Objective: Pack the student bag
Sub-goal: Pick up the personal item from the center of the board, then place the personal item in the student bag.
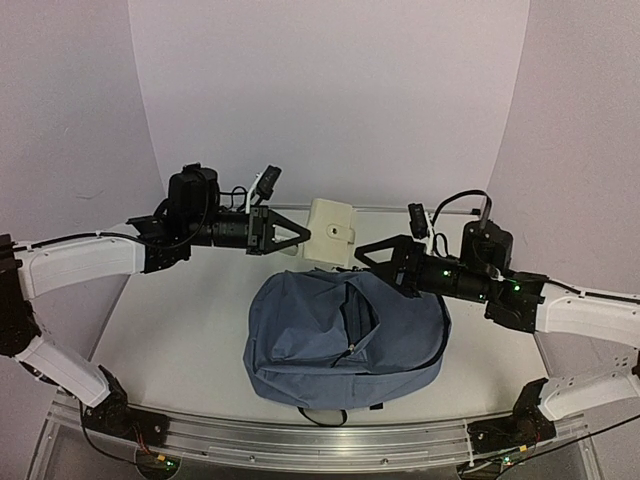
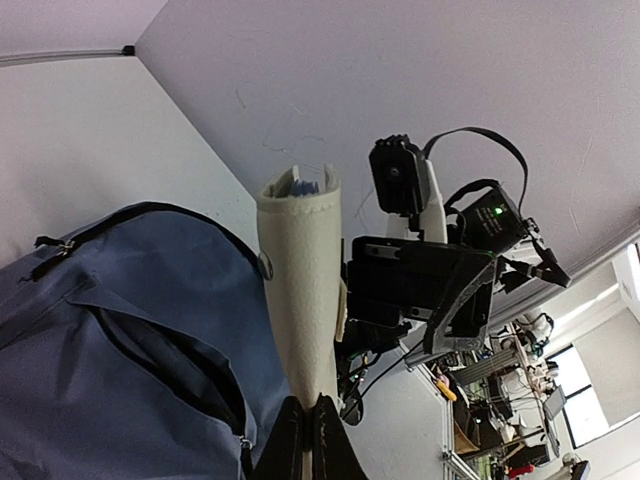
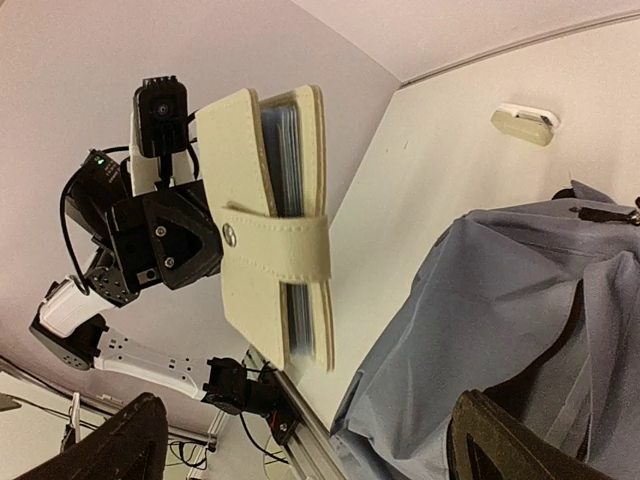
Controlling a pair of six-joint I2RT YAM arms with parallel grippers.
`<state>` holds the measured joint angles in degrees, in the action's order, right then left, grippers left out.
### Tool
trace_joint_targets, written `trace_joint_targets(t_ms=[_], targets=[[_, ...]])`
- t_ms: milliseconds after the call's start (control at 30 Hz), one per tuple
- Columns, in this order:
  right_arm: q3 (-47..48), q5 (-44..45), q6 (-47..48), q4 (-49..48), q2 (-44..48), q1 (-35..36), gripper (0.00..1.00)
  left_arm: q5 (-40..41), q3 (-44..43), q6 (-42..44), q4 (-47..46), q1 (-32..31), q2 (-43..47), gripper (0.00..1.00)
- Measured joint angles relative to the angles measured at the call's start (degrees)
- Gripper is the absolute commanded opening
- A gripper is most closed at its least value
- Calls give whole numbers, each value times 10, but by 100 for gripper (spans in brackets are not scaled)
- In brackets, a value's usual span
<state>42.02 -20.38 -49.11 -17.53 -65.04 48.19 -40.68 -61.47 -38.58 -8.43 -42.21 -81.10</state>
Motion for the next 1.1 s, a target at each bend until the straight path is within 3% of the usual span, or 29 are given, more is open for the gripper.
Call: trace_joint_targets(t_ms=[133, 200, 300, 467, 500, 533, 600, 633, 767, 933, 1100], targets=[[-1, -26, -8, -33, -15, -1, 97, -11, 0, -9, -25, -30, -16, 0], [-5, -34, -14, -53, -17, -1, 90, -13, -1, -9, -27, -41, -29, 0], [-10, -44, -24, -74, -18, -1, 71, -14, -3, -9, -26, -58, -52, 0], [-18, -47, -34, -90, -18, -3, 28, -13, -18, -9, -27, -76, -77, 0], [-19, -45, -38, -90, -18, -4, 19, -13, -21, -9, -27, -78, -78, 4], [-21, -45, -35, -91, -18, -4, 14, -12, -23, -9, -27, -80, -79, 14], [-25, -38, -44, -94, -18, -5, 5, -1, -27, -7, -18, -81, -79, 45], [-26, -32, -46, -91, -18, -5, 2, 13, -32, -5, -6, -82, -79, 57], [-22, 11, -37, -30, -15, -9, 0, 97, -66, 1, 81, -85, -79, 78], [12, 82, -8, 101, -28, -16, 0, 205, -111, 13, 196, -88, -84, 83], [33, 105, 11, 157, -51, -16, 0, 271, -137, 12, 272, -106, -105, 83]])
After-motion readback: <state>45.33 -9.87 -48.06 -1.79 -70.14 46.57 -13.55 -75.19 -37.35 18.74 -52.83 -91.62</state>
